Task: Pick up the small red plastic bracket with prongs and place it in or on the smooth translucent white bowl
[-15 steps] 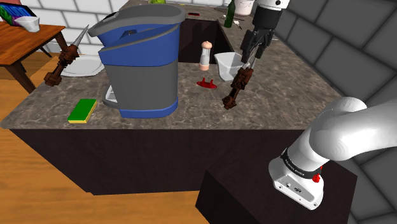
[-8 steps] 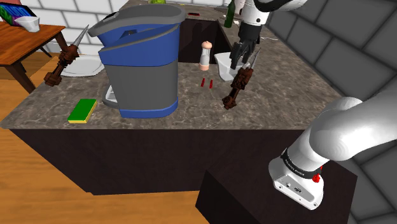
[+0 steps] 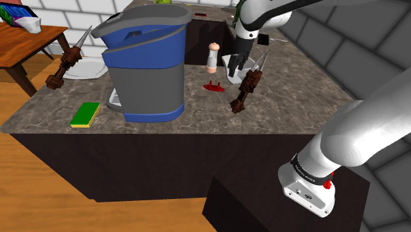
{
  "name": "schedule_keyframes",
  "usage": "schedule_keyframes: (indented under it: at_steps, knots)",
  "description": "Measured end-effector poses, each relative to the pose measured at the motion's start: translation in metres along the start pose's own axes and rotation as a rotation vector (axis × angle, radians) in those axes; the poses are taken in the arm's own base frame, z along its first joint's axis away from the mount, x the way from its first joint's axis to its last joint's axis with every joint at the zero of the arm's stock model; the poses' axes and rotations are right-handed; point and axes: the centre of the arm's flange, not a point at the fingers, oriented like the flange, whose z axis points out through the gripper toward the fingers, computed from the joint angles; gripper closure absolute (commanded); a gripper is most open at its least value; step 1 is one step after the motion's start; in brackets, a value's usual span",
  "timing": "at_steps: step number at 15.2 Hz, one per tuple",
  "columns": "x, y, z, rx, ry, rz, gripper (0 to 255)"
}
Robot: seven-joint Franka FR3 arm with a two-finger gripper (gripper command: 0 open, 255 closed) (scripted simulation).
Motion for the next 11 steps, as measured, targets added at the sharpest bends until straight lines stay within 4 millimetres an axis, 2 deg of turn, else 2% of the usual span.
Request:
schedule_keyframes:
  at_steps: [7,11]
  knots:
    - [0.062,0.046,0.060,-0.015,0.004,-0.099,0]
    - [0.098,0.060,0.092,-0.023,0.006,-0.156,0]
